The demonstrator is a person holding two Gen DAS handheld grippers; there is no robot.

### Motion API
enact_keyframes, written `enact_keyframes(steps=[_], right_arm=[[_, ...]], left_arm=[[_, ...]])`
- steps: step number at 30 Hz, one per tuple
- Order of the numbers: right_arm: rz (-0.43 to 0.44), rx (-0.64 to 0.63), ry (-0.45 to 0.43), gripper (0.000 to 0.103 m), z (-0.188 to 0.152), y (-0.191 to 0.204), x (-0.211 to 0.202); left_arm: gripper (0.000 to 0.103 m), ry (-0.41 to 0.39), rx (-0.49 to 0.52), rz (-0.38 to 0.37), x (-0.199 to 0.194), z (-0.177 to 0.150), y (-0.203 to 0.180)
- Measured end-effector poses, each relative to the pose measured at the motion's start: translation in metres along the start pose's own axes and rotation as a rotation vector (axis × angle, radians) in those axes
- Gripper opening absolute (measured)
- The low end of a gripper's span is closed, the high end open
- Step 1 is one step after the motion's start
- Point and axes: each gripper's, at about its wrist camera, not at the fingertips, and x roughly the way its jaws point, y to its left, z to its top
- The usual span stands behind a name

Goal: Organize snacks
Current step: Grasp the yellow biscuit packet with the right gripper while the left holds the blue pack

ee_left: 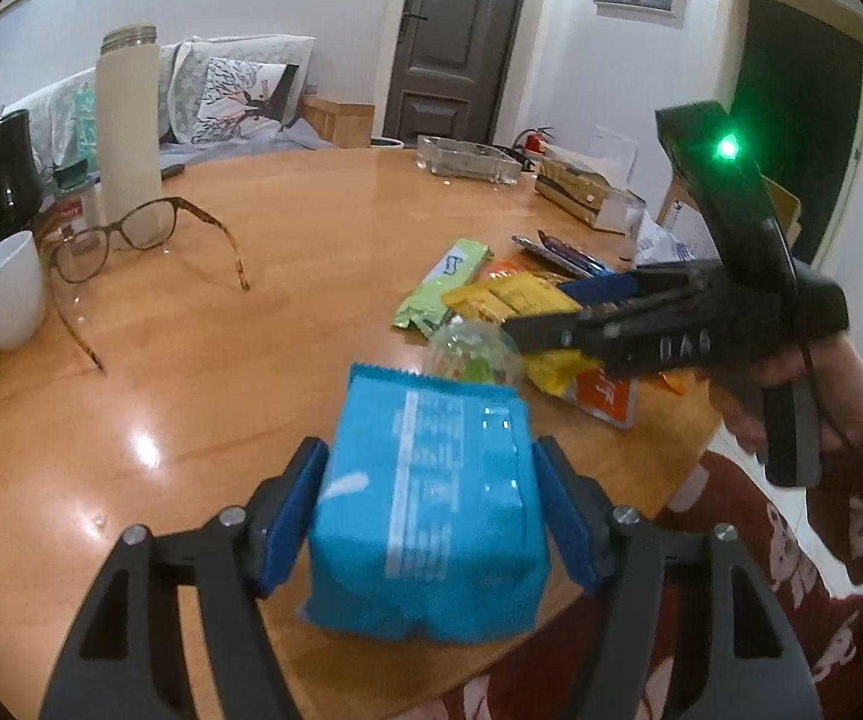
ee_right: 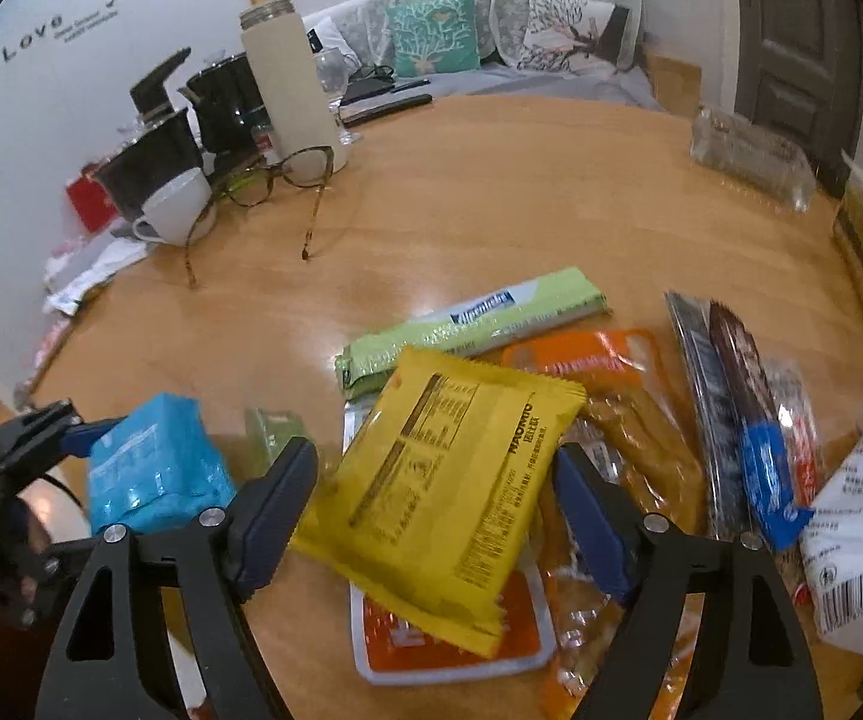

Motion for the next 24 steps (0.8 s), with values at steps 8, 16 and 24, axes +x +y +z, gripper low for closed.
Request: enact_keyframes(steps=[8, 16, 24], right_arm=[[-0.140, -0.146, -0.008, 0.078, -0.012, 0.015, -0.003], [-0.139, -0.211, -0.037, 0.078, -0.013, 0.013, -0.014], [-0.100, -0.217, -0.009, 0.078, -0.008, 0.000, 0.002]], left_arm=[[0.064, -0.005, -0.024, 0.047, 0.002, 0.001, 0.002], [0.067, 0.026, -0.021, 0.076, 0.009, -0.003, 0.001], [0.064, 0.022, -0.026, 0.078, 0.010, -0.004, 0.001]])
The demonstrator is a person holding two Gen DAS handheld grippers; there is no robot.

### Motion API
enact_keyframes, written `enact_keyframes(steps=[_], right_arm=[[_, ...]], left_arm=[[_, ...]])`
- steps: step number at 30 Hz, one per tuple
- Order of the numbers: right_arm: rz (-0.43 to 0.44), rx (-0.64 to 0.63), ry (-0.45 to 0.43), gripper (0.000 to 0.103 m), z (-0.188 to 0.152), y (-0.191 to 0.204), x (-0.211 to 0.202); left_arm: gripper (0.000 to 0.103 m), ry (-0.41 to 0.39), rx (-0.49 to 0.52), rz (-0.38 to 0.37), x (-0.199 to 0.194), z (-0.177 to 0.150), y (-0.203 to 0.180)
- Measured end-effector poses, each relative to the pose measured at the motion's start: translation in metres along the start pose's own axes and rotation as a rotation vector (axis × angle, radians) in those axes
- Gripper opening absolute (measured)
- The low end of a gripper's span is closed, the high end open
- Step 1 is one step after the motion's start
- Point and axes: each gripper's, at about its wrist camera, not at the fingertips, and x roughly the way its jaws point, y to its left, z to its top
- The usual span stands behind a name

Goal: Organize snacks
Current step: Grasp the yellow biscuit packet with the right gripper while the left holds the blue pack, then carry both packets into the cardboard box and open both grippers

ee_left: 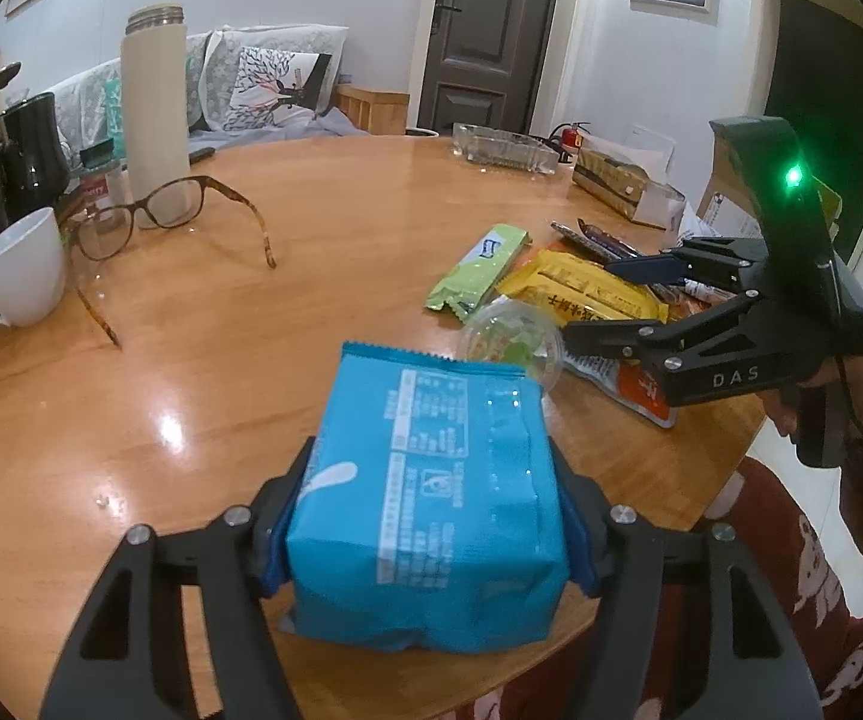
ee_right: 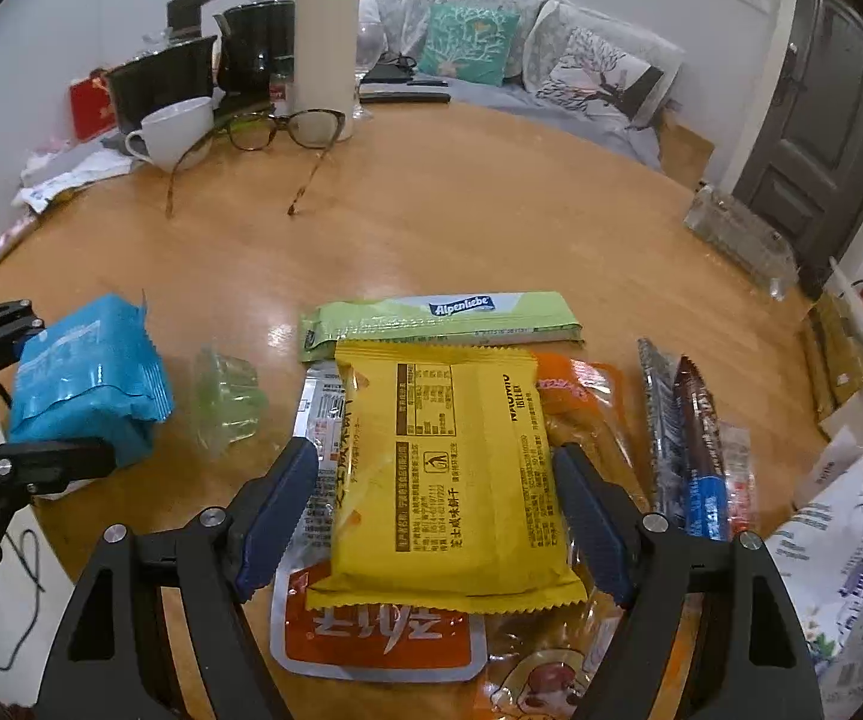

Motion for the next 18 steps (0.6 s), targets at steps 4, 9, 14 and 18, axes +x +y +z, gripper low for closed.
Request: enact_keyframes(steps=[4, 9, 14, 18], right_arm=[[0.057, 0.021, 0.010, 0.066, -0.002, -0.007, 0.003], [0.085, 0.042, -0.018, 0.066, -0.003, -0.008, -0.007], [0.107, 0.041, -0.067, 0.066, 0.003, -0.010, -0.035], [0.122, 0.032, -0.160, 0.066, 0.009, -0.016, -0.084]], left_arm=[[0.064, -0.003, 0.000, 0.007, 0.000, 0.003, 0.000], [0.064, -0.028, -0.003, 0.018, -0.011, 0.011, 0.000], [0.064, -0.085, 0.020, 0.032, -0.034, 0.036, -0.009], [0.064, -0.142, 0.074, 0.032, -0.056, 0.068, -0.034]])
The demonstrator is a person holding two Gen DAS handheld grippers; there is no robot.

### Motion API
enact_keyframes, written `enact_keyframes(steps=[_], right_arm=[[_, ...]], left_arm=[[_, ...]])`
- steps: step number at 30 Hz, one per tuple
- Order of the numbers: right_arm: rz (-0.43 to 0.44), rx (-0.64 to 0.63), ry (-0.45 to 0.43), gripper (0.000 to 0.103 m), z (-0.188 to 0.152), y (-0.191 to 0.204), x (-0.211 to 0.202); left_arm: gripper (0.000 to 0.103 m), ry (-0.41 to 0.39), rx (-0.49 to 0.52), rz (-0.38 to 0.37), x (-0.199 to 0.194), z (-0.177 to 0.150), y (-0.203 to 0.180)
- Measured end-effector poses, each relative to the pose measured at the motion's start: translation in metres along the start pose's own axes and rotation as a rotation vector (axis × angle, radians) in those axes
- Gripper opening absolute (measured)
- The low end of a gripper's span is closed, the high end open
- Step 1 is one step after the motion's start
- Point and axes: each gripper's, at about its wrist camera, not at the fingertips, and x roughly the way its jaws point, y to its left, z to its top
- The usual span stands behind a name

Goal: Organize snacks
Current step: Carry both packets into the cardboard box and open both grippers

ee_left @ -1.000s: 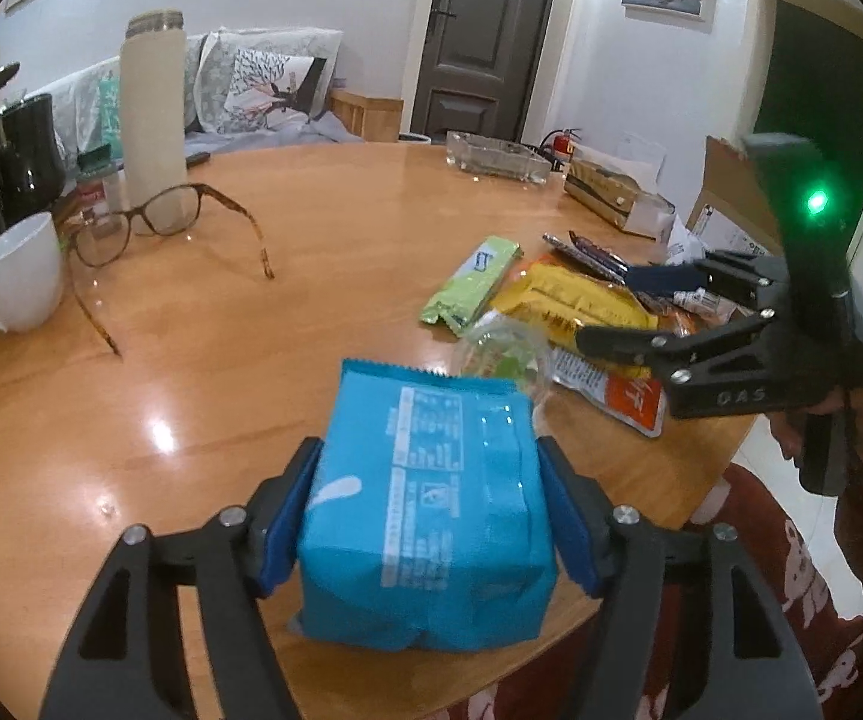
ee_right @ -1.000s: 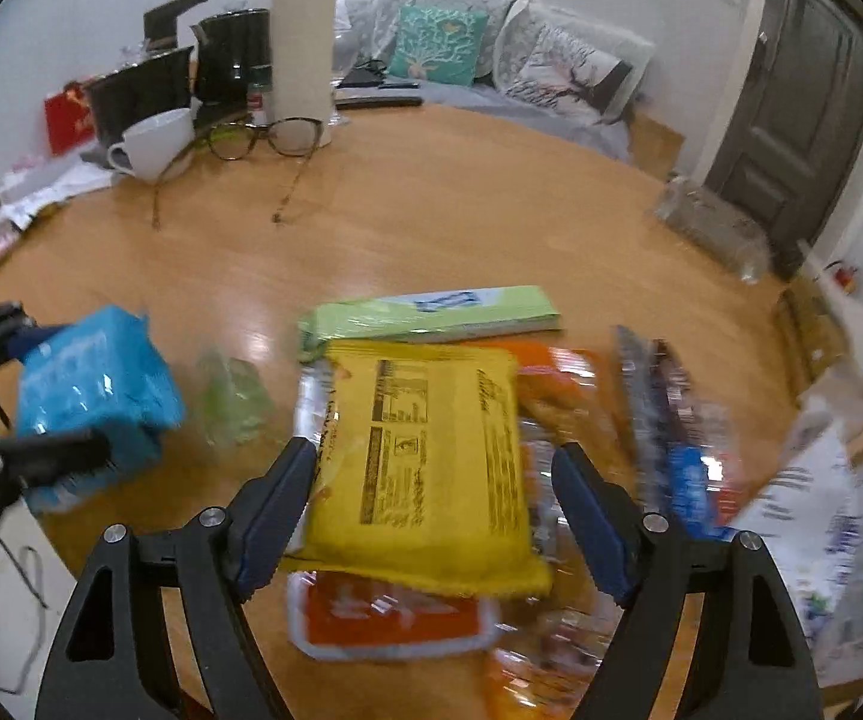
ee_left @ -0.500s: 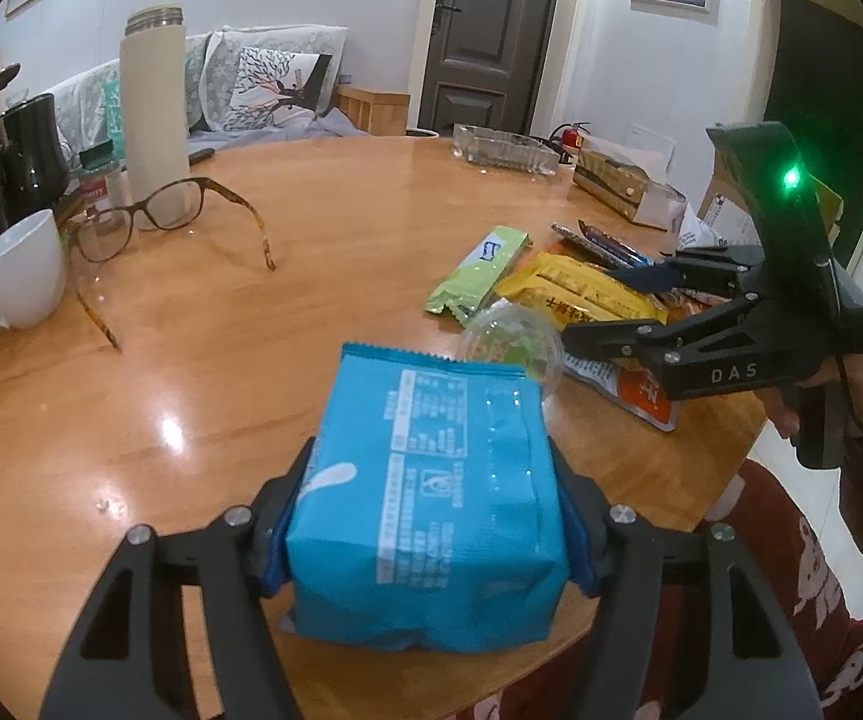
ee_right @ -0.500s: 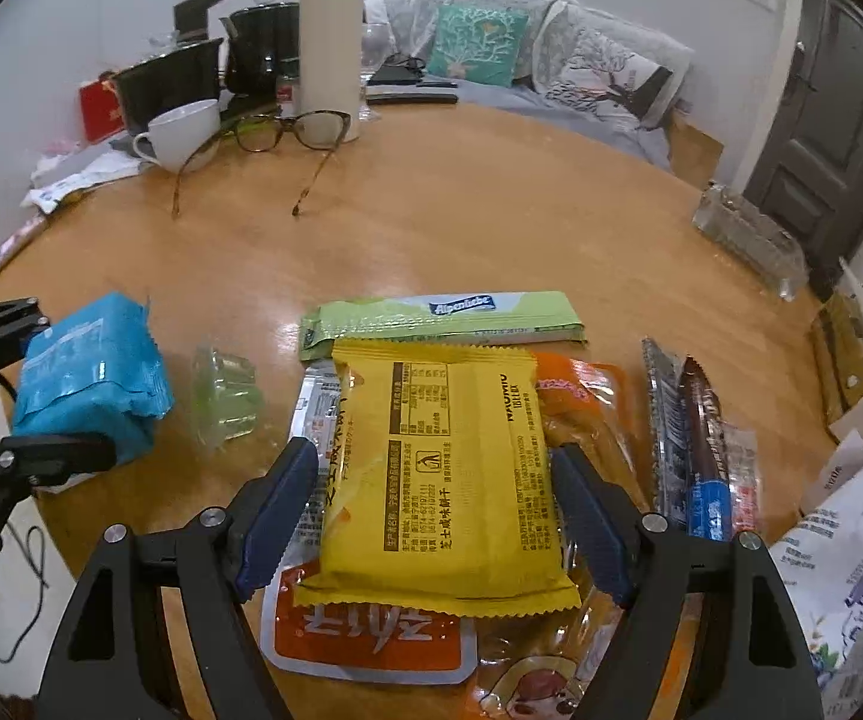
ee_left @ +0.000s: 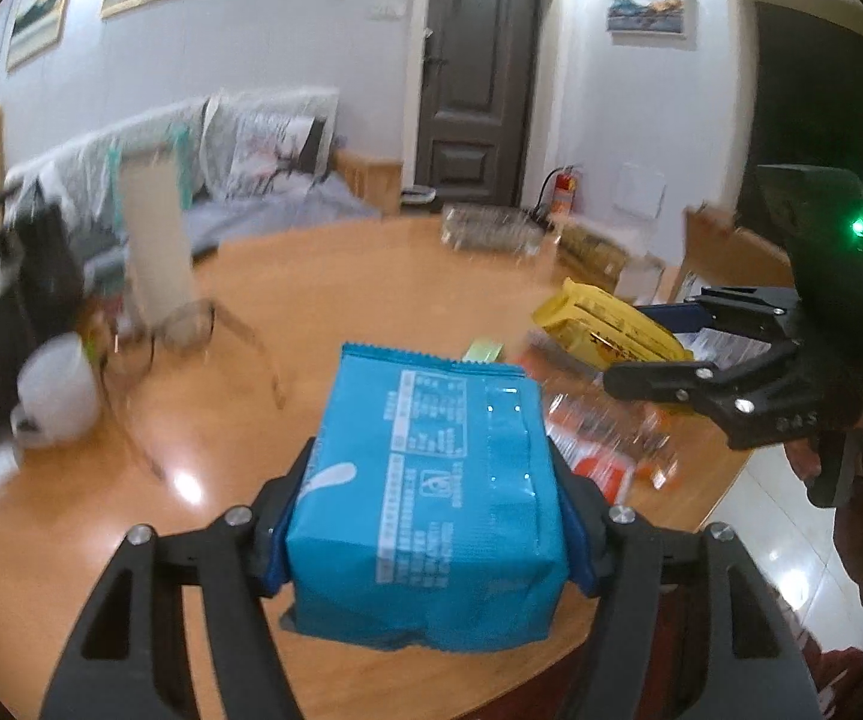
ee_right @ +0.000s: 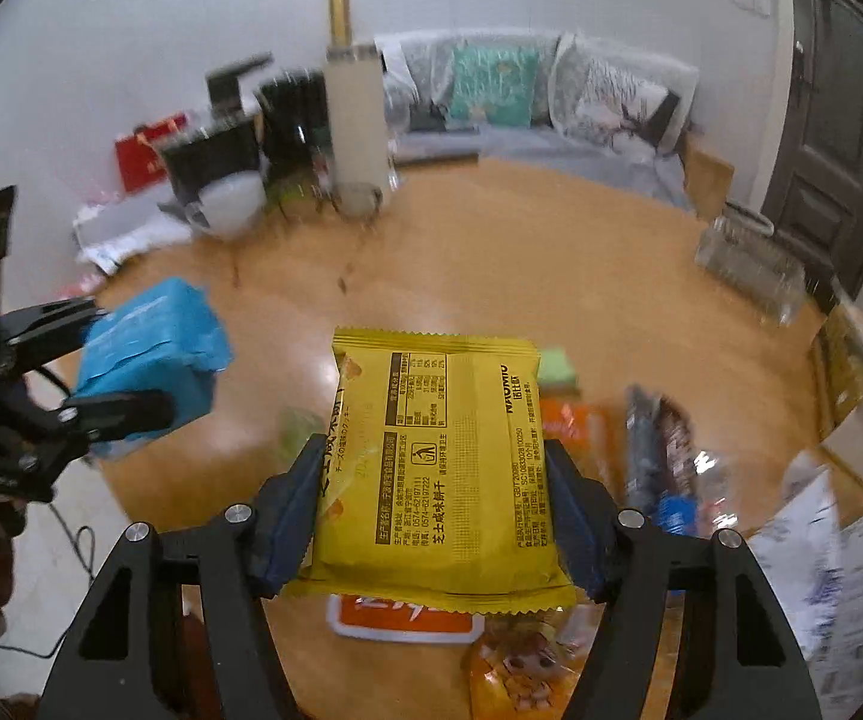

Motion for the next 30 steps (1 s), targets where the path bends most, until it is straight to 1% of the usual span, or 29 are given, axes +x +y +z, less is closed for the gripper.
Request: enact_keyframes(steps=[3, 6, 8, 10, 13, 15, 18, 20, 22, 25, 28, 30], right_arm=[[-0.010, -0.012, -0.067, 0.066, 0.008, -0.005, -0.038], [-0.048, -0.014, -0.143, 0.066, 0.013, -0.017, -0.085], [-0.074, -0.008, -0.186, 0.066, 0.014, -0.028, -0.113], [-0.120, -0.004, -0.219, 0.066, 0.010, -0.039, -0.139], [-0.195, 0.019, -0.241, 0.066, 0.003, -0.062, -0.169], [-0.256, 0.046, -0.245, 0.066, -0.007, -0.084, -0.185], [-0.339, 0.095, -0.234, 0.066, -0.023, -0.117, -0.201], [-0.368, 0.134, -0.217, 0.066, -0.033, -0.139, -0.207], [-0.384, 0.167, -0.191, 0.066, -0.044, -0.162, -0.206], [-0.389, 0.206, -0.122, 0.066, -0.054, -0.192, -0.194], [-0.351, 0.239, -0.060, 0.066, -0.065, -0.218, -0.180], [-0.335, 0.257, -0.031, 0.066, -0.071, -0.231, -0.173]], left_arm=[[0.064, -0.055, 0.041, -0.021, -0.013, 0.033, -0.025], [0.064, -0.107, 0.082, -0.069, -0.024, 0.065, -0.054], [0.064, -0.134, 0.126, -0.113, -0.028, 0.091, -0.083], [0.064, -0.155, 0.161, -0.165, -0.029, 0.111, -0.110], [0.064, -0.168, 0.193, -0.251, -0.022, 0.142, -0.152], [0.064, -0.172, 0.234, -0.280, -0.012, 0.158, -0.180], [0.064, -0.137, 0.283, -0.325, 0.013, 0.176, -0.223], [0.064, -0.092, 0.312, -0.370, 0.034, 0.184, -0.251], [0.064, -0.031, 0.337, -0.390, 0.060, 0.192, -0.277], [0.064, 0.062, 0.337, -0.400, 0.097, 0.202, -0.304], [0.064, 0.156, 0.347, -0.418, 0.131, 0.206, -0.327], [0.064, 0.205, 0.366, -0.402, 0.147, 0.204, -0.340]])
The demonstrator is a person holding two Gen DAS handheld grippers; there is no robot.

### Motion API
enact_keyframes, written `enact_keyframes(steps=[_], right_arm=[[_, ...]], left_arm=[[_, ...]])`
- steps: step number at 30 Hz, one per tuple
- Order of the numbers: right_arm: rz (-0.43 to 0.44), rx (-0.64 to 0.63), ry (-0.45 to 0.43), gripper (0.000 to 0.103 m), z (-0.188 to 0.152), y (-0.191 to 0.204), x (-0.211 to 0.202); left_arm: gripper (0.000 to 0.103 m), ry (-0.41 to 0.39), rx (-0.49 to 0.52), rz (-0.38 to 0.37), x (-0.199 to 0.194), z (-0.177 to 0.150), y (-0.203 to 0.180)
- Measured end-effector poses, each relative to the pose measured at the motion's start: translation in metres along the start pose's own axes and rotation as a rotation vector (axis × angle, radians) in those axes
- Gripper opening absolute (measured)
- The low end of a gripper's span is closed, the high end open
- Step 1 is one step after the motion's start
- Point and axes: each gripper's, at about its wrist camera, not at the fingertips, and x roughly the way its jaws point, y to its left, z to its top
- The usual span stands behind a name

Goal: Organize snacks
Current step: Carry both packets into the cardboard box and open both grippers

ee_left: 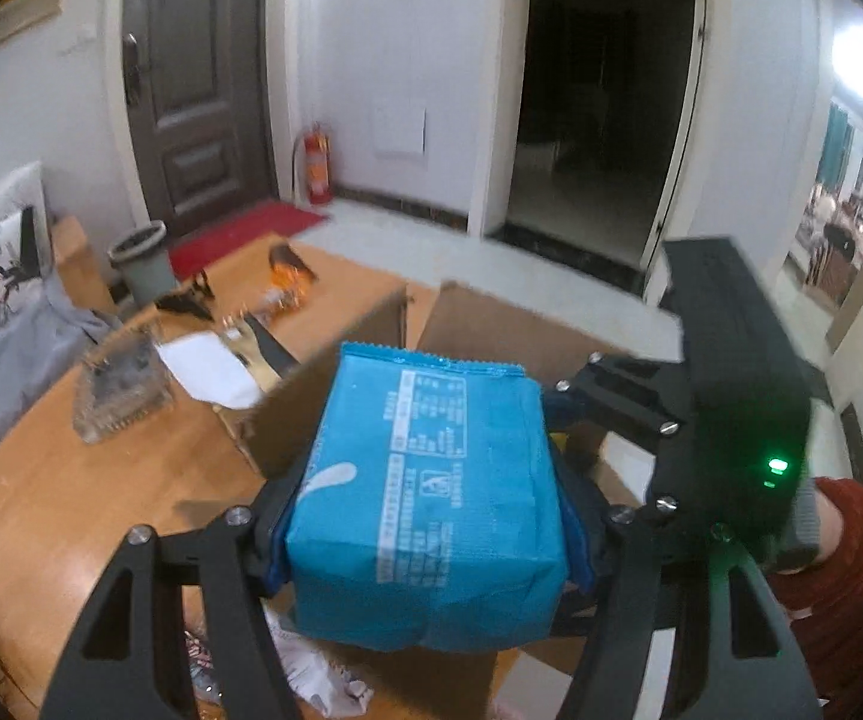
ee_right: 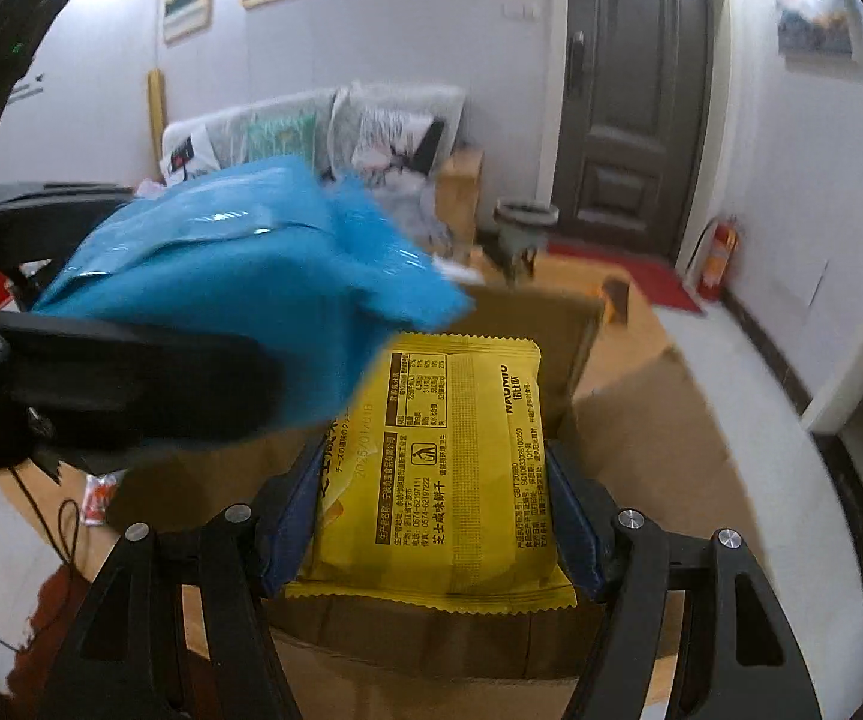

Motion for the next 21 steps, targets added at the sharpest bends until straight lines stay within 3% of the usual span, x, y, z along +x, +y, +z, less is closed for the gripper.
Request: enact_keyframes(steps=[5, 8, 10, 13, 21], right_arm=[[0.007, 0.019, 0.031, 0.066, -0.008, -0.020, 0.011], [0.005, 0.004, 0.056, 0.066, -0.008, -0.018, 0.018], [0.009, -0.009, 0.084, 0.070, -0.011, -0.017, 0.022], [-0.003, -0.013, 0.073, 0.080, -0.013, -0.017, 0.018], [0.035, 0.013, 0.020, 0.087, -0.002, -0.009, -0.004]], left_arm=[[0.064, 0.074, 0.003, 0.014, 0.026, -0.002, -0.009], [0.070, 0.070, 0.032, 0.053, 0.024, -0.006, -0.012], [0.080, 0.066, 0.051, 0.075, 0.020, -0.006, -0.011], [0.081, 0.062, 0.045, 0.077, 0.016, -0.009, -0.006], [0.081, 0.015, 0.008, 0.129, -0.018, -0.021, 0.023]])
